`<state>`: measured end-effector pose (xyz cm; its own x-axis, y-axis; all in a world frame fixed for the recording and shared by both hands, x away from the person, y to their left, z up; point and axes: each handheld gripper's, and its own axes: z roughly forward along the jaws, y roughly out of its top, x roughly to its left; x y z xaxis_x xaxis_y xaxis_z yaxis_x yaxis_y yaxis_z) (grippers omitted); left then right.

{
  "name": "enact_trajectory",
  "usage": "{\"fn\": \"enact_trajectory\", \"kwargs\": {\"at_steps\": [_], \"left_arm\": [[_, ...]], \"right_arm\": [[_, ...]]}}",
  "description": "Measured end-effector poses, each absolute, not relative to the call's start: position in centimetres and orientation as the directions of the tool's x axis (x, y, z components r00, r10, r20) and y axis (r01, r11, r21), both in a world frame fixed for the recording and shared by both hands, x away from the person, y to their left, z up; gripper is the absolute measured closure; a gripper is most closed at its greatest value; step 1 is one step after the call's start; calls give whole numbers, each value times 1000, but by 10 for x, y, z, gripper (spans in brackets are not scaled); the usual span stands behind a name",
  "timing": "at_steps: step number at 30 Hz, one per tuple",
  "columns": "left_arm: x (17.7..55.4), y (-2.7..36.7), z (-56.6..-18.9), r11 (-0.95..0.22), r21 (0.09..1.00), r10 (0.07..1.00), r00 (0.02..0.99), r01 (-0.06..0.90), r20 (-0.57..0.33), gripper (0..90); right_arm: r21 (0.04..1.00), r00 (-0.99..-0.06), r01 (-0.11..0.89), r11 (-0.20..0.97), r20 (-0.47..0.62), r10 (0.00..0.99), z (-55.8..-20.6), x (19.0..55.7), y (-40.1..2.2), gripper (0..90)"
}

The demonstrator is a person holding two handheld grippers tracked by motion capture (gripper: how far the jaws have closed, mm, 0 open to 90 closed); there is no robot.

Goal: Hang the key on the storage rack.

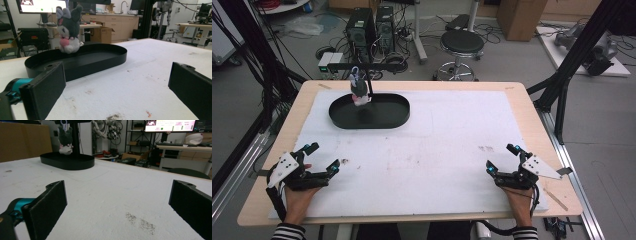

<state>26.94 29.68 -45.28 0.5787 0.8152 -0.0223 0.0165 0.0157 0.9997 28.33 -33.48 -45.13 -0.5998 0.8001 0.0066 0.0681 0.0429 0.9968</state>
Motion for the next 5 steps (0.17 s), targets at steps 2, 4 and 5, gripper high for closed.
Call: {"fn": "enact_trajectory", "kwargs": {"at_steps": [2,4,5], "left_arm": [[270,297,-453,13,1000,817,576,18,-21,17],[270,297,-453,12,1000,816,578,22,-22,17],[270,297,-453,13,1000,815,579,24,-25,17]], "right_arm": [[997,-597,67,44,5,802,-451,283,-335,5],[997,-595,62,41,4,804,-451,282,-335,5],[998,-592,54,44,-4,806,-452,282,-335,4]]}}
